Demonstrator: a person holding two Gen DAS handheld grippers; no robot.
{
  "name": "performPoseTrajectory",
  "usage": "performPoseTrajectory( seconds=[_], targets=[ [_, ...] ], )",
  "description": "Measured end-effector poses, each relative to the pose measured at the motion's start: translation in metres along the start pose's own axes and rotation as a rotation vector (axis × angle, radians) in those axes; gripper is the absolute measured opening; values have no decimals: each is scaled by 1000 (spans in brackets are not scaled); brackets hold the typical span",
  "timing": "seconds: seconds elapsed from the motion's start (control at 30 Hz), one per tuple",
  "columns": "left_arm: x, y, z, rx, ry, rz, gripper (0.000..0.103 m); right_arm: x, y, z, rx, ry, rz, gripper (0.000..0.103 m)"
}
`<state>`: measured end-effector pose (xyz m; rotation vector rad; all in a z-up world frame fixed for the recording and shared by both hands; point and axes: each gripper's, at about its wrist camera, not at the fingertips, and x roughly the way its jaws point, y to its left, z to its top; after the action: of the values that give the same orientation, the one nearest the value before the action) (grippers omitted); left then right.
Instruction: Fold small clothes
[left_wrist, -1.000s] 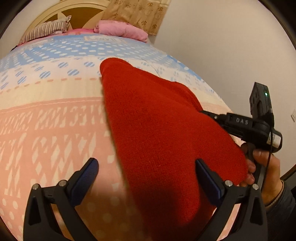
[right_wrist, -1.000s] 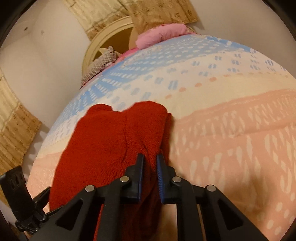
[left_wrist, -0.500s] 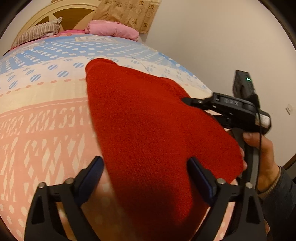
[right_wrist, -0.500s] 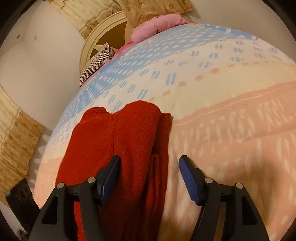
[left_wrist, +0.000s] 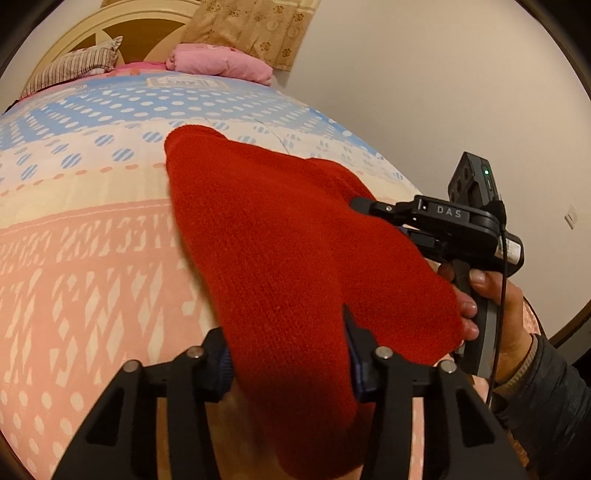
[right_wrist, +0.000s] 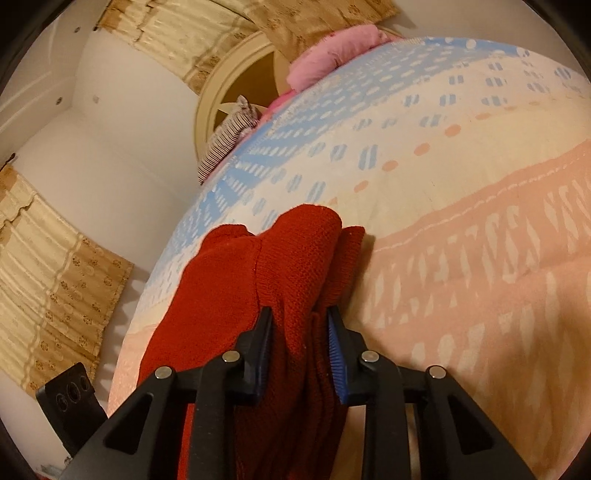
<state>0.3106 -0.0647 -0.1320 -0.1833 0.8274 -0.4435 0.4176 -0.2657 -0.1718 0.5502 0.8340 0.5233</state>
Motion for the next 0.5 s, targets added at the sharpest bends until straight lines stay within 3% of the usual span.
performPoseTrajectory(
  seconds=[0.5],
  targets=[
    [-29, -12, -8, 46, -16, 73, 42, -12, 37, -11, -95, -8, 14, 27]
  ],
)
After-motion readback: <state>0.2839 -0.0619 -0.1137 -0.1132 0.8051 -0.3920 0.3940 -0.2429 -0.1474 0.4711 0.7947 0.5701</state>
